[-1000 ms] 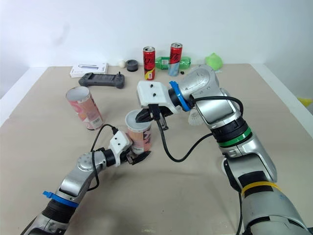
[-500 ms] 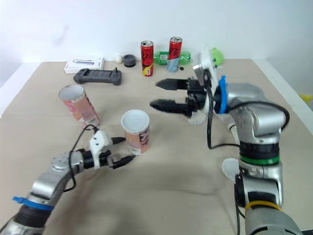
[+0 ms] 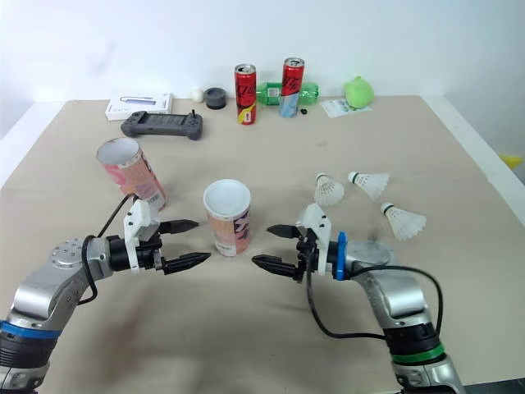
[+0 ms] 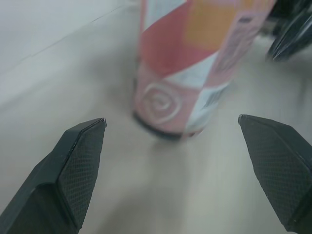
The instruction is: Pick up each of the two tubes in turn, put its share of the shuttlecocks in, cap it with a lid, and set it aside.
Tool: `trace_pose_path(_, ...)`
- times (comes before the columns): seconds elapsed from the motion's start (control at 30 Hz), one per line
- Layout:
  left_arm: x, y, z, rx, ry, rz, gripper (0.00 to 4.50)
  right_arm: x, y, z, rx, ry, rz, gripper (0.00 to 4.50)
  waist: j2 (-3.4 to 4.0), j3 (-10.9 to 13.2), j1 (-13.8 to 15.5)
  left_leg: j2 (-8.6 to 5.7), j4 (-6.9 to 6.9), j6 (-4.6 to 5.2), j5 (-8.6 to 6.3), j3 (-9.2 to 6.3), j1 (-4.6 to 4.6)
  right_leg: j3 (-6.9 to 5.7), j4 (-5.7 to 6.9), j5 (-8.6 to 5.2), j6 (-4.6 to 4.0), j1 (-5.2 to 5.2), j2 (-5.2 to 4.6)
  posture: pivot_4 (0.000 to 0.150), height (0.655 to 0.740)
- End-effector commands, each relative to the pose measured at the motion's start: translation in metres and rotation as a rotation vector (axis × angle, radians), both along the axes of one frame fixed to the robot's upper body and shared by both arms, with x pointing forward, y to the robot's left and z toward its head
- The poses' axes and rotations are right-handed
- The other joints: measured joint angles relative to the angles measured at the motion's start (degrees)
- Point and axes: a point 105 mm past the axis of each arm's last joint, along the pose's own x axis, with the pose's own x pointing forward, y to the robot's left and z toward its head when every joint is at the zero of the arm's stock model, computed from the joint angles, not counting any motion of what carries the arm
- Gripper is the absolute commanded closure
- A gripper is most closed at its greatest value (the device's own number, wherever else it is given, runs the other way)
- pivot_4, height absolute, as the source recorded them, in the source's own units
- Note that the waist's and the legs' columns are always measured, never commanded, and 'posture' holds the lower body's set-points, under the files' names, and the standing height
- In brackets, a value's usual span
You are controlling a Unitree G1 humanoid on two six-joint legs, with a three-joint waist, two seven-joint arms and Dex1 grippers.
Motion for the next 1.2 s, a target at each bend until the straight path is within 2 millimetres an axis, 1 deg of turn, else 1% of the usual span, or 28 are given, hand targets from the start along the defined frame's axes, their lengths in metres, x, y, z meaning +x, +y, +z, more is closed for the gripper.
trace_pose_path(0.03,0.000,-0.010,0.001,-0.005,0.007,-0.045,0.00,0.006,0.015,0.000,0.018,-0.042,0.012,0.07,-0.01,0.0,0.0,0.01,0.00,-0.01,0.00,0.00,0.00,0.00,0.00,0.01,-0.01,0.00,0.01,0.150,0.7400)
trace_pose_path(0.13,-0.001,-0.012,-0.003,0.003,0.016,-0.058,0.00,0.008,0.025,-0.002,0.026,-0.047,0.029,0.07,-0.01,0.0,0.0,0.02,0.00,-0.02,0.01,0.00,0.00,0.00,0.01,0.02,-0.03,-0.01,0.03,0.150,0.7400)
trace_pose_path(0.27,-0.001,-0.015,-0.006,0.008,0.021,-0.067,0.00,0.010,0.037,0.003,0.037,-0.068,0.059,0.07,-0.01,0.0,0.0,0.03,0.00,-0.02,0.01,-0.01,-0.01,0.00,0.03,0.02,-0.04,-0.01,0.04,0.150,0.7400)
trace_pose_path(0.5,-0.003,-0.021,-0.007,0.004,0.025,-0.076,0.00,0.014,0.049,0.005,0.034,-0.081,0.099,0.07,-0.01,0.0,0.0,0.03,0.09,-0.03,0.02,-0.02,0.00,0.00,0.09,0.05,-0.05,0.00,0.04,0.150,0.7400)
trace_pose_path(0.73,-0.005,-0.029,-0.006,-0.009,0.022,-0.081,0.00,0.018,0.060,0.000,0.012,-0.090,0.120,0.07,-0.01,0.0,0.0,0.04,0.23,-0.03,0.02,-0.02,0.01,0.01,0.26,0.07,-0.08,0.00,0.06,0.150,0.7400)
trace_pose_path(0.9,-0.004,-0.027,-0.008,0.000,0.021,-0.070,0.00,0.019,0.062,-0.003,0.015,-0.088,0.122,0.07,-0.01,0.0,0.0,0.04,0.54,-0.02,0.02,-0.03,0.02,0.02,0.58,0.05,-0.06,0.01,0.09,0.150,0.7400)
trace_pose_path(0.93,-0.004,-0.027,-0.008,-0.001,0.020,-0.067,0.00,0.019,0.062,-0.003,0.018,-0.086,0.123,0.44,-0.01,0.0,0.0,0.04,0.65,-0.02,0.02,-0.03,0.03,0.03,0.72,0.05,-0.06,0.01,0.10,0.150,0.7400)
trace_pose_path(0.97,-0.004,-0.027,-0.008,-0.001,0.019,-0.065,0.00,0.019,0.062,-0.003,0.020,-0.086,0.124,0.59,-0.01,0.0,0.0,0.04,0.67,-0.02,0.02,-0.03,0.03,0.03,0.74,0.05,-0.05,0.01,0.10,0.150,0.7400)
trace_pose_path(1.0,-0.003,-0.026,-0.007,-0.002,0.016,-0.060,0.00,0.019,0.061,-0.002,0.025,-0.086,0.123,0.71,-0.01,0.0,0.0,0.04,0.71,-0.02,0.02,-0.04,0.03,0.03,0.78,0.04,-0.04,0.01,0.10,0.150,0.7400)
trace_pose_path(1.07,-0.002,-0.022,-0.005,0.006,0.004,-0.048,0.00,0.018,0.060,0.000,0.029,-0.089,0.122,0.71,-0.01,0.0,0.0,0.04,0.77,-0.02,0.03,-0.04,0.06,0.04,0.84,0.05,-0.02,0.02,0.11,0.150,0.7400)
trace_pose_path(1.1,-0.001,-0.020,-0.002,0.010,-0.008,-0.040,0.00,0.018,0.059,0.002,0.031,-0.092,0.122,0.71,-0.01,0.0,0.0,0.04,0.78,-0.01,0.04,-0.04,0.06,0.04,0.86,0.07,-0.01,0.02,0.11,0.150,0.7400)
trace_pose_path(1.2,0.002,-0.014,0.016,-0.009,-0.046,-0.025,0.00,0.014,0.051,0.017,0.073,-0.110,0.108,0.71,-0.01,0.0,0.0,0.04,0.78,-0.01,0.06,-0.04,0.06,0.05,0.87,0.07,-0.01,0.02,0.12,0.150,0.7400)
